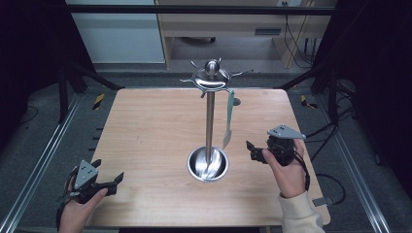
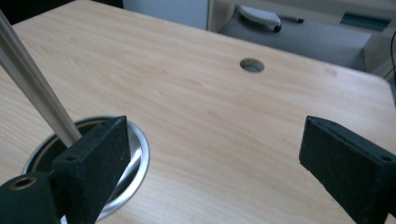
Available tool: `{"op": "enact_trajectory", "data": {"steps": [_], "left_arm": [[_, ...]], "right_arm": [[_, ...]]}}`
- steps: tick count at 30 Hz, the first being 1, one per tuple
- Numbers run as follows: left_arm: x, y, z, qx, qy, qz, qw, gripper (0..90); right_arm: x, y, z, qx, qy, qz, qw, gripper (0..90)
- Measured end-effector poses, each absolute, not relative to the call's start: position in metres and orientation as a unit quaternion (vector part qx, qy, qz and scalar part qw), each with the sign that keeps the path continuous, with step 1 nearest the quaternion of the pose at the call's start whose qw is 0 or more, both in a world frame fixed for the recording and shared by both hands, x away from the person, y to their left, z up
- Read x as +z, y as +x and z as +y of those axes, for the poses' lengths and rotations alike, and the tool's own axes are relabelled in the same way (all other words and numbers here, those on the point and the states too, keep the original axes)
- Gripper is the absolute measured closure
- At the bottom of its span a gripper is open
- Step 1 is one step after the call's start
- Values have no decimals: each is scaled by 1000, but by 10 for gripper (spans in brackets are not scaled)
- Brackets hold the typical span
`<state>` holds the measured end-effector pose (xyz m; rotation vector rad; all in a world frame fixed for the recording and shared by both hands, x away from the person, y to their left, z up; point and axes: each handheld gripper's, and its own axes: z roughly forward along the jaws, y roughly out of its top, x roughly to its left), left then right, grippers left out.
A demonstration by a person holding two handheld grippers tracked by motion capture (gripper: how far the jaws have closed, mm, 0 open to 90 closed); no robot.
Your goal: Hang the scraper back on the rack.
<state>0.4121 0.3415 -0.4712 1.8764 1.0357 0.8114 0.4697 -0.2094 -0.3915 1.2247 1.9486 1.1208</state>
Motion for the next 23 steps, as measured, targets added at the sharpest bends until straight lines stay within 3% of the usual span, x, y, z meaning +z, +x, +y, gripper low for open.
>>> {"op": "enact_trajectory", "data": {"steps": [12,23], "left_arm": [[-470,413,340,322,745,409,416,57],[-471,414,341,317,747,412,414,53]], "right_arm": [[-432,474,-212,391,477,725,308,95],[-461,484,-207,348,481,755,280,109]]}}
